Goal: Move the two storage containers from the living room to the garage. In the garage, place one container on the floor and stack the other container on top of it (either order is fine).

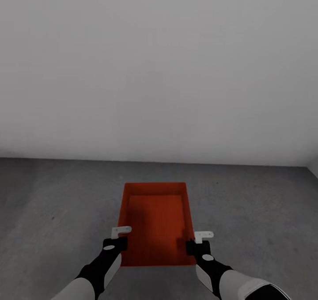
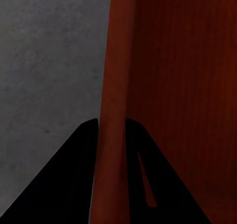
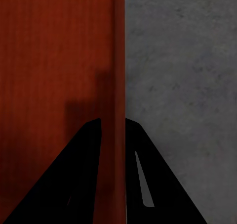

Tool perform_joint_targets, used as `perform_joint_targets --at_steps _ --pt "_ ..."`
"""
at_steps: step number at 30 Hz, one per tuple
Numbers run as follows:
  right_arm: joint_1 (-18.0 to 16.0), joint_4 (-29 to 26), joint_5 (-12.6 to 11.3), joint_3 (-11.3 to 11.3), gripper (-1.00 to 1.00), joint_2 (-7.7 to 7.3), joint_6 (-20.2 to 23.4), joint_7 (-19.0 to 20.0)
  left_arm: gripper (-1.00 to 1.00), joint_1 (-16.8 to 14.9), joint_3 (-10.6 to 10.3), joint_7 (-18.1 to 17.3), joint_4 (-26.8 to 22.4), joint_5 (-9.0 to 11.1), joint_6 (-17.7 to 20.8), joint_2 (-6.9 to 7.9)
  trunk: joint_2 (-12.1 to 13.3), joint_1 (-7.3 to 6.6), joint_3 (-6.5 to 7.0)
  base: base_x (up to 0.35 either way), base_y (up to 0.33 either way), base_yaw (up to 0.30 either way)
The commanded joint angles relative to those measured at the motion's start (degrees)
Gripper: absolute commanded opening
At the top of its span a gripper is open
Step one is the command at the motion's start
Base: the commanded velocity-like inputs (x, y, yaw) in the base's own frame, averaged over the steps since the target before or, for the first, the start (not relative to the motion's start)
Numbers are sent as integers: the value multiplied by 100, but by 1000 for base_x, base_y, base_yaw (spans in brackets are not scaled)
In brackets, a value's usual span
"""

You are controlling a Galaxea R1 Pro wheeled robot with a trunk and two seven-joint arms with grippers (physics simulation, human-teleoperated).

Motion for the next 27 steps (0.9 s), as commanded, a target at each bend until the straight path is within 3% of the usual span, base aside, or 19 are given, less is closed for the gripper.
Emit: perform_joint_targets --at_steps 1,13,22,27 --pt "-1 -7 -13 -158 -100 -2 -14 -20 -100 -4 113 86 -20 8 42 196 -44 22 -22 0 0 0" --pt "-1 -7 -11 -158 -100 9 -18 -20 -100 -4 121 86 -20 9 42 196 -525 285 -238 0 0 -4" --pt "-1 -7 -11 -158 -100 12 -18 -23 -100 -4 121 86 -20 10 37 196 -886 483 -407 0 0 -100" --pt "-1 -7 -11 -158 -100 9 -18 -21 -100 -4 121 86 -27 8 36 196 -886 483 -414 0 0 -10"
